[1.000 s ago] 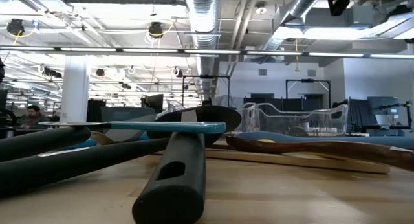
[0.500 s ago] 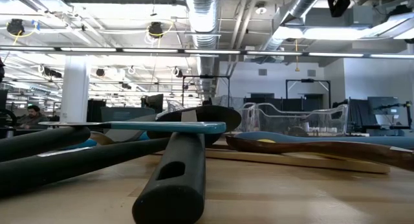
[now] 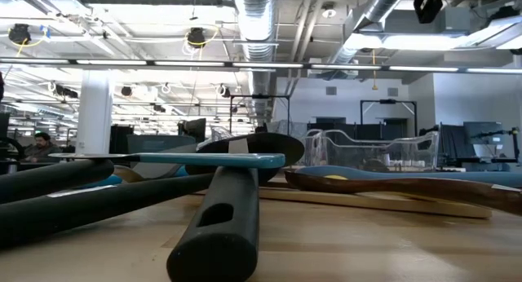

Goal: Pick & Place Kitchen Items
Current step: Put the blue knife into the blue bin

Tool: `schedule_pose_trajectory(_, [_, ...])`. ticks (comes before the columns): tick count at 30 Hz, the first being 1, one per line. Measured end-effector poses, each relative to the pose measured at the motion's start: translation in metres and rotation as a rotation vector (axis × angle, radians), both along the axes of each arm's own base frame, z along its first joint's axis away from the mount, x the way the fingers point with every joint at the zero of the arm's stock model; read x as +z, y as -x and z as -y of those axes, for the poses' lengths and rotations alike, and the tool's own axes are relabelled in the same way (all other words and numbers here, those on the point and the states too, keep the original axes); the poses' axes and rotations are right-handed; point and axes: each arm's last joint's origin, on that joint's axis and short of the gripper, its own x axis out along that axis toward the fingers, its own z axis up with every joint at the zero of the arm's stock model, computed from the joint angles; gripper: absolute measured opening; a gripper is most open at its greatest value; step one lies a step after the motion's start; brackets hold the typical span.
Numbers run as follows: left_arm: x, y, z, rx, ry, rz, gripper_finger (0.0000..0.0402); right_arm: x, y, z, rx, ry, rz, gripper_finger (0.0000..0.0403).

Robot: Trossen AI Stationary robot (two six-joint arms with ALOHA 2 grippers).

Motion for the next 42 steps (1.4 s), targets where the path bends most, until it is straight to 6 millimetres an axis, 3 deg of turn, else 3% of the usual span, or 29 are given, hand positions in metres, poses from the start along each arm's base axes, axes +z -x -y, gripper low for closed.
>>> schedule_pose_trajectory(4, [0.011,-0.024,0.011,-0.016,-0.053,-0.014,0.0003,0.0,0.0,0.0,0.001,0.0,0.0,0.0003])
schedule_pose_trajectory(11, [-0.001,-0.05,0.016,-0.021,-0.045,-0.135,0.0003,-0.002,0.0,0.0,0.002,-0.003,-0.025,0.0002])
schedule_pose_trajectory(19, [-0.016,-0.065,0.022,-0.015,-0.044,-0.182,0.0002,-0.008,0.001,0.0,0.004,0.015,-0.086,0.0002])
schedule_pose_trajectory(26, [-0.041,-0.062,0.023,0.035,-0.089,-0.436,0.0001,-0.009,0.001,0.0,0.004,0.013,-0.091,0.0002])
schedule_pose_trajectory(31, [-0.054,-0.053,0.042,0.07,-0.219,-0.56,0.0001,-0.009,0.001,0.0,0.002,0.013,-0.091,0.0002])
schedule_pose_trajectory(42, [-0.045,-0.043,0.07,0.107,-0.185,-0.571,0.0001,-0.009,0.001,0.0,0.002,0.013,-0.09,0.0002])
